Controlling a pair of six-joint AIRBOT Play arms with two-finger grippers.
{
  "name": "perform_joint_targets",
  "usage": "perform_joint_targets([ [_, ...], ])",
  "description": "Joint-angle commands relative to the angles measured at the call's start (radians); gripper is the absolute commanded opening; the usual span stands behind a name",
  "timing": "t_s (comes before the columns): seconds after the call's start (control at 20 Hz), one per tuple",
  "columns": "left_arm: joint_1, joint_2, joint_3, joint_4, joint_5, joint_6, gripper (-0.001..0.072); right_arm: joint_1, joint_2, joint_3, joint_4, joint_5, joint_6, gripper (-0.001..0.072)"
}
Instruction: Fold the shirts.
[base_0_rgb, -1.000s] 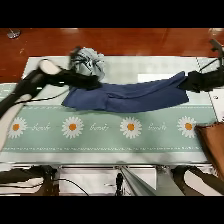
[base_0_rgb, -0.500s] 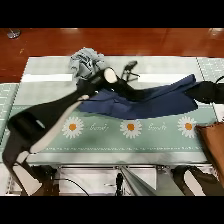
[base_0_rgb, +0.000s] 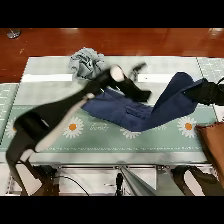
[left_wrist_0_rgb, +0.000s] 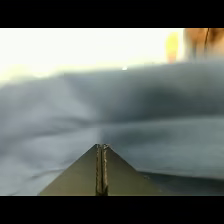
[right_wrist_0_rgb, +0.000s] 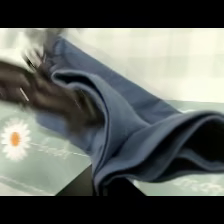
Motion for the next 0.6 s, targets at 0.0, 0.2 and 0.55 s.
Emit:
perform_joint_targets([
  [0.0, 0.214, 0.113, 0.015, 0.037, -0.154, 0.03, 0.0022, 0.018, -0.002, 0.0, 0.118, -0.051, -0.008, 0.002],
  [0.2, 0.488, 0.353, -0.005, 0.209, -0.28, 0.029, 0.0022, 0.244, -0.108, 0.002, 0.134, -0.196, 0.004, 0.002],
  [0.55, 0.893, 0.968, -0.399, 0.239, -0.183, 0.201, 0.0024, 0.655, -0.574, 0.288, 0.13, -0.389, 0.03, 0.0021],
])
